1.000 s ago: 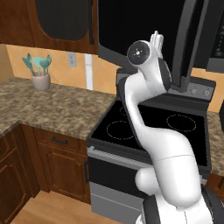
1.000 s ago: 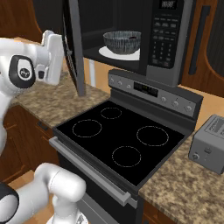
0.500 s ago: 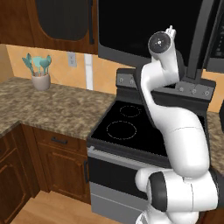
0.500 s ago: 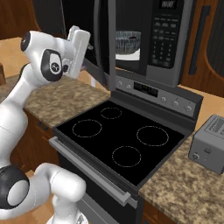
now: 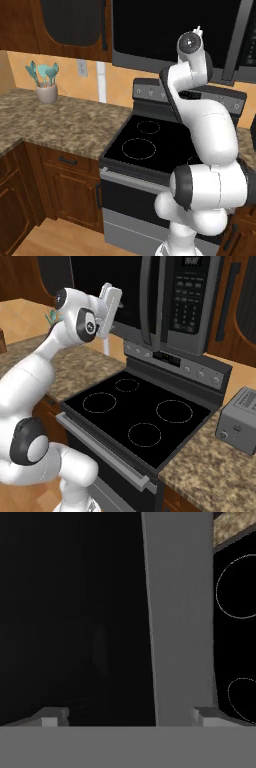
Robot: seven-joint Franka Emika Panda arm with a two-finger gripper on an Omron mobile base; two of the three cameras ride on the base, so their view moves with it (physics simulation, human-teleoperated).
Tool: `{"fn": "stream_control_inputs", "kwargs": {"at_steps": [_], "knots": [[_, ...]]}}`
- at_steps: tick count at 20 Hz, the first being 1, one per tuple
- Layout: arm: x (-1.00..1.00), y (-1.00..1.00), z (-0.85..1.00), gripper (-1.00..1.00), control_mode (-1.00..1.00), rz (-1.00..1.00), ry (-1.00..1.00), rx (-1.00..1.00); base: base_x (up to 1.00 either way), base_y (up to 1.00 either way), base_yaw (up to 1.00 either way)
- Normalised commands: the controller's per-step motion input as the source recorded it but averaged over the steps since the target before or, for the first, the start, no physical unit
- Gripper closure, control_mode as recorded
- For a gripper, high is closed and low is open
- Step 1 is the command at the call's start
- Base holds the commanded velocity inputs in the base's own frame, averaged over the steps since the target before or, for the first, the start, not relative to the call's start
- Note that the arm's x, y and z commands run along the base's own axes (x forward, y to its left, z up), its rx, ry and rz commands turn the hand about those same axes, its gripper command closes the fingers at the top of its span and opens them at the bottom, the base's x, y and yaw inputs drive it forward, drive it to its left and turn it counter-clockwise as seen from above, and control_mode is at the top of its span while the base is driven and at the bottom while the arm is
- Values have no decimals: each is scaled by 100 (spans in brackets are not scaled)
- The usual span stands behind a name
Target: Pick the avocado from the sink and place it in the bowl. Then pick the bowl and place it in the microwave. Then close the microwave door and press the start button.
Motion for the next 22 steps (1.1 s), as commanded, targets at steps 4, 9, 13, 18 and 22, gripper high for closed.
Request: {"fn": "stream_control_inputs", "kwargs": {"at_steps": [4, 9, 13, 18, 22], "knots": [[77, -35, -11, -100, -100, 0, -3, 6, 0, 0, 0], [97, -33, -33, -100, -100, 0, 0, 6, 0, 0, 0], [44, -12, -18, -100, -100, 3, 0, 3, 0, 0, 0], [-93, 25, 8, -100, -100, 0, -13, -2, 0, 0, 0], [-100, 1, 19, -100, -100, 0, -1, -10, 0, 0, 0]]}}
